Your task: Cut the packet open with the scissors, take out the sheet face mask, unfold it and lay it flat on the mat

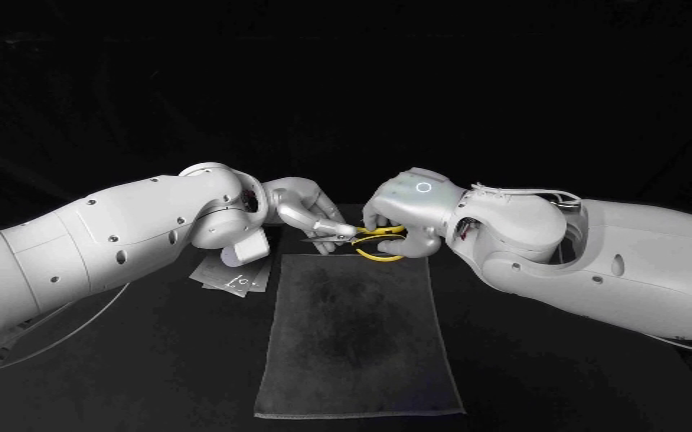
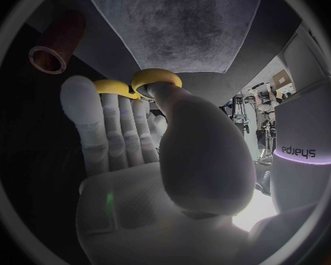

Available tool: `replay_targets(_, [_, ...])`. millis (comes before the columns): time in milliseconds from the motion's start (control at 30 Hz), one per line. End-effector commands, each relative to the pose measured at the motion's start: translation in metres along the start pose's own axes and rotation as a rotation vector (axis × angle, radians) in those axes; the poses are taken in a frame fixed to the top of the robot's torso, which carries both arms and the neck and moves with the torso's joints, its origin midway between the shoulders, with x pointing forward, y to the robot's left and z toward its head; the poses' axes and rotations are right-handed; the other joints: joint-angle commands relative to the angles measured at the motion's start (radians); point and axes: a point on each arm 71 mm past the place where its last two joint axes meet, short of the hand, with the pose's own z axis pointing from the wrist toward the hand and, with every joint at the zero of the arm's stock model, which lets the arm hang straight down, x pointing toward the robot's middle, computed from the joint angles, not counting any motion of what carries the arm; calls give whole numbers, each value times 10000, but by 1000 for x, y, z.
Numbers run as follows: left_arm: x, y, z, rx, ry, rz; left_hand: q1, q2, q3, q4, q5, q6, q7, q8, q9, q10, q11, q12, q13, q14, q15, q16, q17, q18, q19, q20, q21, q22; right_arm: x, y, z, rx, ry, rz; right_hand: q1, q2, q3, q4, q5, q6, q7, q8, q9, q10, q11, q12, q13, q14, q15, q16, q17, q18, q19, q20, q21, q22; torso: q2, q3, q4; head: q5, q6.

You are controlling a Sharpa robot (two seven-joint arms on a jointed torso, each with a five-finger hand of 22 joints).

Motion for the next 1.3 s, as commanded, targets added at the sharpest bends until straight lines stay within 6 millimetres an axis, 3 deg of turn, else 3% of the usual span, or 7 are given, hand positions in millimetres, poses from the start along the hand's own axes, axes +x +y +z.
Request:
replay_targets(33, [7,0,2,-316,949,34,-34,97,-14,-33,-8,24,205,21,10,70,-16,-14,8,61,3,55,11,77,105,-3,65,-15,-1,1,1,21,-94,-301,7,135,3011,-2946,10,-24,13,-18,-4,2132,-839,28,270,717,-734,33,24,137,17,-45,-22,-6,6,-4,8,5,-3])
replay_targets(467, [15,-2,7,-147,1606,-604,536,593,50,-74,-15,74,123,83,47,198,-59,7,18,25,-2,-67,10,66,229,-28,-26,-113,-2,5,2,-118,-97,-372,-8,160,3051,-2991,-59,-28,10,-10,26,2125,-842,21,290,740,-743,62,108,136,31,-51,-15,11,15,-5,-7,35,-25])
replay_targets(733, [17,-5,8,192,1801,-1400,1011,1449,172,-71,-13,184,-33,156,79,588,-180,73,46,111,-75,-96,69,66,269,-28,-133,-162,-1,5,4,-156,-44,-393,-10,166,3061,-3001,-72,-31,9,-9,32,2122,-842,19,294,744,-745,68,127,152,20,-53,-86,-84,14,3,0,28,-32])
replay_targets(933, [15,-4,5,362,1812,-2098,1217,1937,278,-62,-13,292,-120,206,87,794,-258,93,56,213,-131,-76,134,72,333,-43,-161,-157,0,5,4,-154,-10,-401,-10,166,3062,-3002,-72,-31,9,-9,32,2122,-842,19,294,744,-745,68,129,153,19,-53,-89,-88,13,7,-3,26,-39])
replay_targets(1133, [13,-2,3,429,1890,-2368,1748,2635,768,-80,-7,669,-310,426,165,1310,-480,248,117,542,-314,95,306,77,534,-119,-97,-122,1,3,3,-79,13,-422,-11,169,3071,-3011,-79,-34,8,-8,38,2119,-842,17,297,742,-746,70,143,160,12,-54,-126,-137,18,0,-6,50,-62])
replay_targets(1200, [14,-2,2,449,2018,-2388,2199,2686,1123,-112,-2,782,-382,525,224,1492,-561,282,126,658,-390,173,395,76,623,-169,-64,-110,1,2,3,-70,-3,-429,-11,169,3071,-3011,-79,-34,8,-8,38,2119,-842,17,297,742,-746,70,143,160,12,-54,-126,-137,24,0,-14,52,-61])
replay_targets(1300, [16,-3,3,472,2210,-2349,2933,2535,1842,-202,7,1010,-516,777,402,1850,-705,359,144,870,-519,326,563,75,803,-280,33,-73,1,3,3,-63,-25,-471,-13,173,3077,-3016,-81,-35,9,-8,40,2117,-841,16,299,742,-746,72,152,167,7,-54,-157,-177,29,5,-8,54,-69])
